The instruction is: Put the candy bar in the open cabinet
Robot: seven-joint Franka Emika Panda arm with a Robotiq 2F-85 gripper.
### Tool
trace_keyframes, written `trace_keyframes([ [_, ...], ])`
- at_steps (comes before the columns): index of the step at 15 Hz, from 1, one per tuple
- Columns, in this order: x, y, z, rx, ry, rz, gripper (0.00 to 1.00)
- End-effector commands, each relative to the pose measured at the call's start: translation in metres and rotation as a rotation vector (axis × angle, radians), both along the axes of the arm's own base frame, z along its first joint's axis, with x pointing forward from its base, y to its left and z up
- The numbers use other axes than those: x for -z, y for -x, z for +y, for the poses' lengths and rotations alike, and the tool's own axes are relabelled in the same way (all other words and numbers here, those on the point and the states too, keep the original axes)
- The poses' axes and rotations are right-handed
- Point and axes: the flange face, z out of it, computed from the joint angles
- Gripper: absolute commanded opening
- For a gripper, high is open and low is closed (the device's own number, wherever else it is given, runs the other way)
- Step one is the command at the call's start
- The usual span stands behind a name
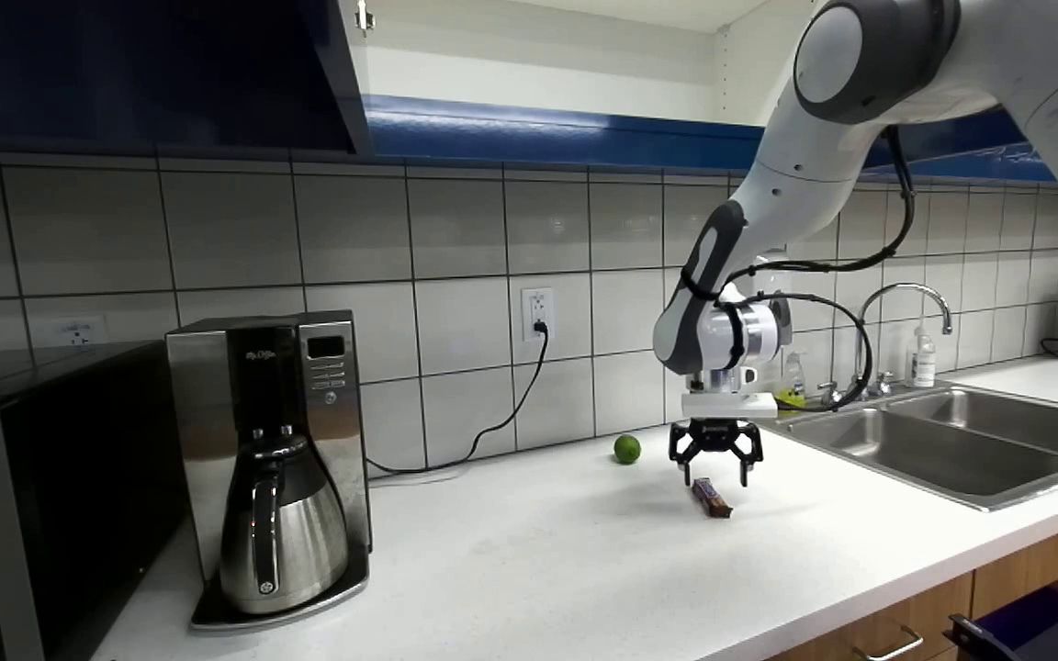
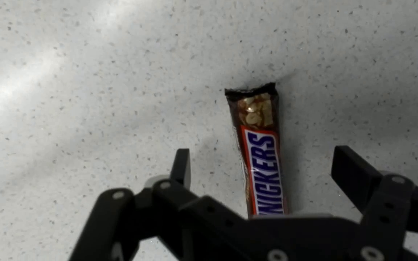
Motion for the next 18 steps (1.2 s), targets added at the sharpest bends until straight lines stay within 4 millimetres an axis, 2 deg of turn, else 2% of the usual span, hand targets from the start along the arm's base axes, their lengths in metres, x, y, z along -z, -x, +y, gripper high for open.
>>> trace_keyframes([
  [1, 0.004, -0.014, 0.001, 0.002, 0.035, 0.002, 1.00],
  [8, 0.017, -0.023, 0.003, -0.007, 0.046, 0.012, 1.00],
  [17, 0.022, -0.027, 0.001, -0.007, 0.049, 0.015, 1.00],
  [18, 0.023, -0.028, 0.001, -0.008, 0.049, 0.016, 0.82],
])
